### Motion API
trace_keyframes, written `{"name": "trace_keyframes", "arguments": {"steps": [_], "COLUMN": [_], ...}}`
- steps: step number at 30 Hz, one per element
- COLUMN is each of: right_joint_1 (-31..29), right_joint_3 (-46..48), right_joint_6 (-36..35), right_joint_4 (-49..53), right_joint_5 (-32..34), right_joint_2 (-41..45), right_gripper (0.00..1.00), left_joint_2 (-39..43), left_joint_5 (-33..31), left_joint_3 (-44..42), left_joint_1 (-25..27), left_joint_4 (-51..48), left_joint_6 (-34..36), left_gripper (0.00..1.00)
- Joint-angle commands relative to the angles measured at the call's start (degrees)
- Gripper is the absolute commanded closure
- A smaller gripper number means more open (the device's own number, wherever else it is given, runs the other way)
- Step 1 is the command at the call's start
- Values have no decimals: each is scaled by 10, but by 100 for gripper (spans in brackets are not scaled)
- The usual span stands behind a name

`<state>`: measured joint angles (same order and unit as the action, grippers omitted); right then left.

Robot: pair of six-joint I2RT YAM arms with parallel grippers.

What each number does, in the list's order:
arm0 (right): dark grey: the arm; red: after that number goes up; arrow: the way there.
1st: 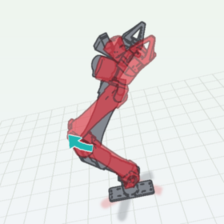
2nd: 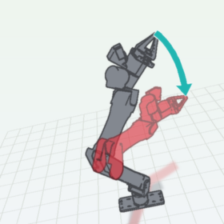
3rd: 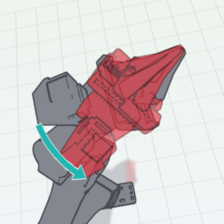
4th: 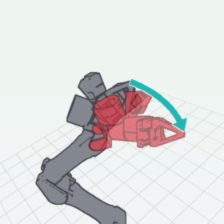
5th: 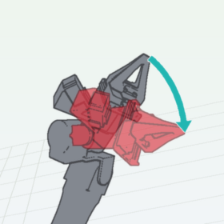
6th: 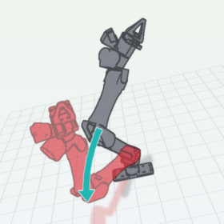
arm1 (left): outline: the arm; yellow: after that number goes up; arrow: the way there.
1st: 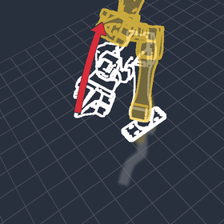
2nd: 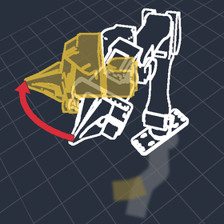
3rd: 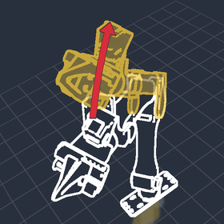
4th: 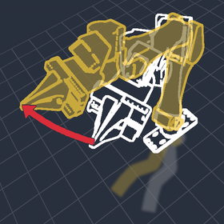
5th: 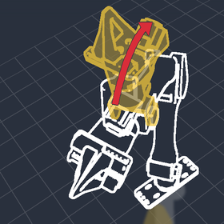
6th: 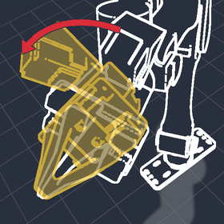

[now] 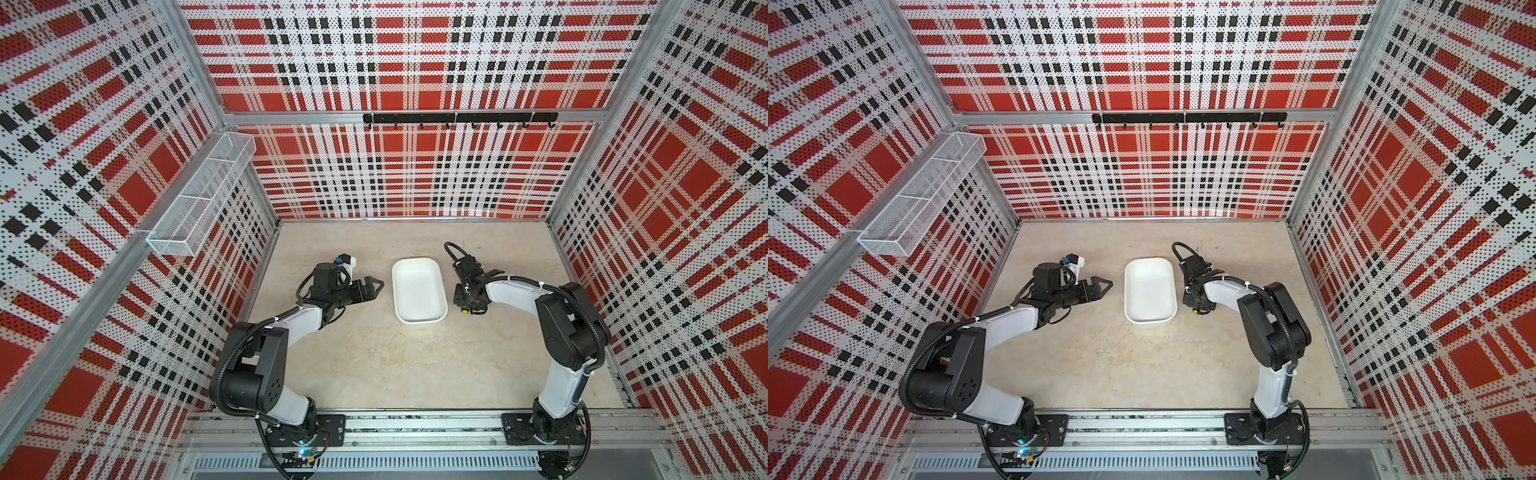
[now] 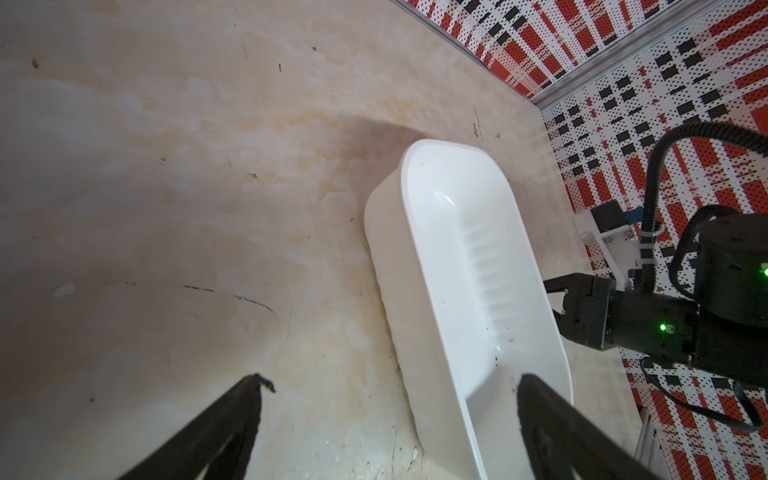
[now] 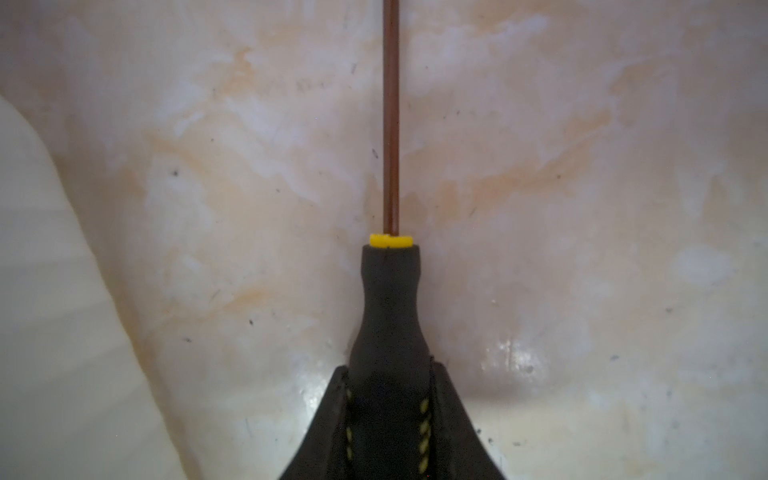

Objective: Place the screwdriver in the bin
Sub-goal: 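Carry the screwdriver over the bin with the right gripper while the left arm shifts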

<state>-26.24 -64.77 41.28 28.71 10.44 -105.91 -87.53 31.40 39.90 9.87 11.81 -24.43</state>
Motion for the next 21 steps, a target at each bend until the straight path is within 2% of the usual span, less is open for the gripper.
{"name": "trace_keyframes", "arguments": {"steps": [1, 3, 13, 16, 21], "right_joint_1": [-1, -1, -1, -1, -19], "right_joint_3": [-10, -9, -24, -32, -27], "right_joint_6": [-18, -31, -118, -142, -130], "right_joint_4": [18, 19, 52, 45, -5], "right_joint_5": [9, 11, 23, -47, -143], "right_joint_2": [-1, 9, 126, 164, 208], "right_gripper": [87, 93, 98, 99, 100], "left_joint_2": [-5, -4, 10, 9, 1], "left_joint_5": [16, 17, 58, 78, 100], "left_joint_3": [17, 18, 18, 15, 12], "left_joint_1": [4, 4, -21, -28, -31], "left_joint_4": [8, 8, 15, 30, 46], "left_joint_6": [-4, -4, -10, -21, -33], "left_gripper": [2, 2, 2, 2, 2]}}
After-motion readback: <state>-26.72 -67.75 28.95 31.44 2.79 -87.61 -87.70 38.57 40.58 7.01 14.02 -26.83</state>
